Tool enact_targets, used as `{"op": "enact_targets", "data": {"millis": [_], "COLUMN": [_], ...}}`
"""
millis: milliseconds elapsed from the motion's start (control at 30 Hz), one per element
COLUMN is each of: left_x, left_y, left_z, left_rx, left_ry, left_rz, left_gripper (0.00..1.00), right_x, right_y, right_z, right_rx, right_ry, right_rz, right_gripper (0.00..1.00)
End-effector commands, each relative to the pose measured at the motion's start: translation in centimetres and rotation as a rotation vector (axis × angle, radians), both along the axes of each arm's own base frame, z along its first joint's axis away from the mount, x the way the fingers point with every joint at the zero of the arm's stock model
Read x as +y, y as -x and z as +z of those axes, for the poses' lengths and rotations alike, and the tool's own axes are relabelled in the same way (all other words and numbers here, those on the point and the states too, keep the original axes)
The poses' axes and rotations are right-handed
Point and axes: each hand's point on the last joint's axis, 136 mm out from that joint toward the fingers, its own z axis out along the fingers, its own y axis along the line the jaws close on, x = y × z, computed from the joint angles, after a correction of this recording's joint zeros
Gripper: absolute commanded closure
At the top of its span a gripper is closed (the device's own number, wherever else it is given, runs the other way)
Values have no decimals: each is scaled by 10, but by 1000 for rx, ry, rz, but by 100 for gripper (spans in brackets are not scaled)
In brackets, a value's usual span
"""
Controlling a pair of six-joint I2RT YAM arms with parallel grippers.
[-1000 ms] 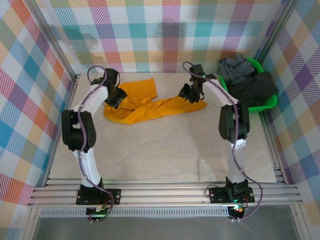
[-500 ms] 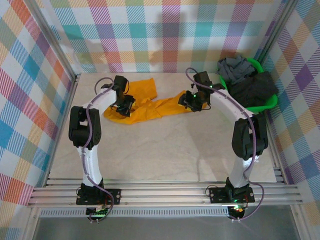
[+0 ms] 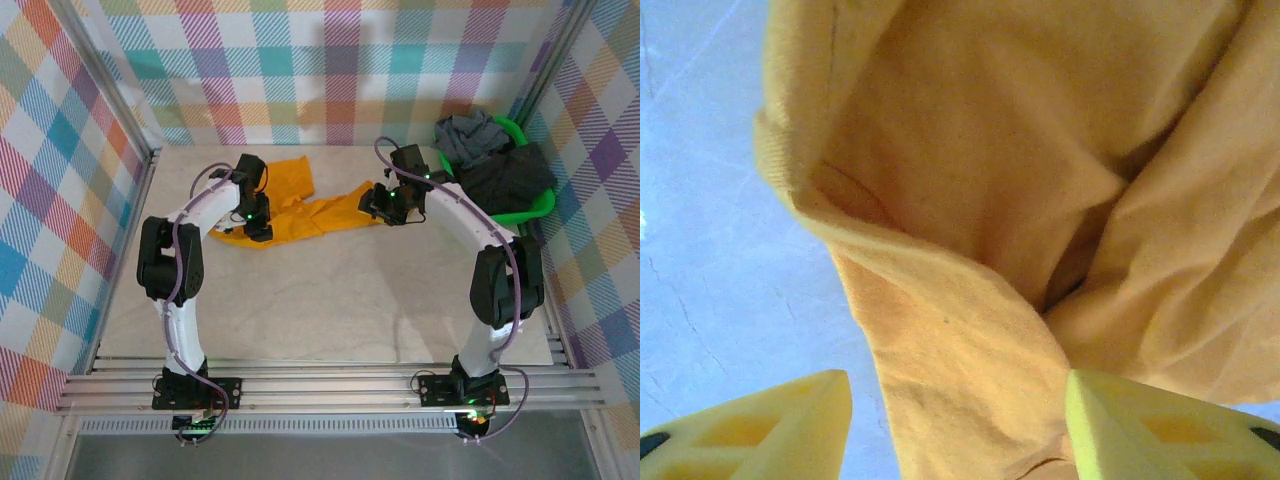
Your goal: Fold and stack the t-shirts
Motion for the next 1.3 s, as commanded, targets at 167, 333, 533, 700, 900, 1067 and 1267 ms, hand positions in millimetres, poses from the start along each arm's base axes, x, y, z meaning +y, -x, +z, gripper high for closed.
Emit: {"op": "enact_targets", "data": {"millis": [167,333,533,700,900,1067,1267], "left_x": [6,0,13,10,10,8,12], "left_y": [-16,-12,0,25,71,127,171], "left_z": [-22,-32,-3,14,6,-24,-38], "left_rx": [30,49,-24,-65,-79,-5,-8], "left_ry": [-3,13,-52,-64,-71,-75,-38], "left_rz": [103,69,-6,-121,-327,-593,-656], "left_gripper": [42,67,98,100,100,96,49], "right_x": [0,-1,-2,0,0,0,-2], "right_y": [10,13,13,12,12,16,23], "right_z": [9,8,5,1,0,-6,-13], "right_rx": [-13,-13,-11,-2,4,28,49], "right_ry": [-14,-13,-8,-12,-12,-13,-8], "right_rz": [37,36,34,30,34,40,46], "right_gripper": [58,58,58,58,58,58,58]}}
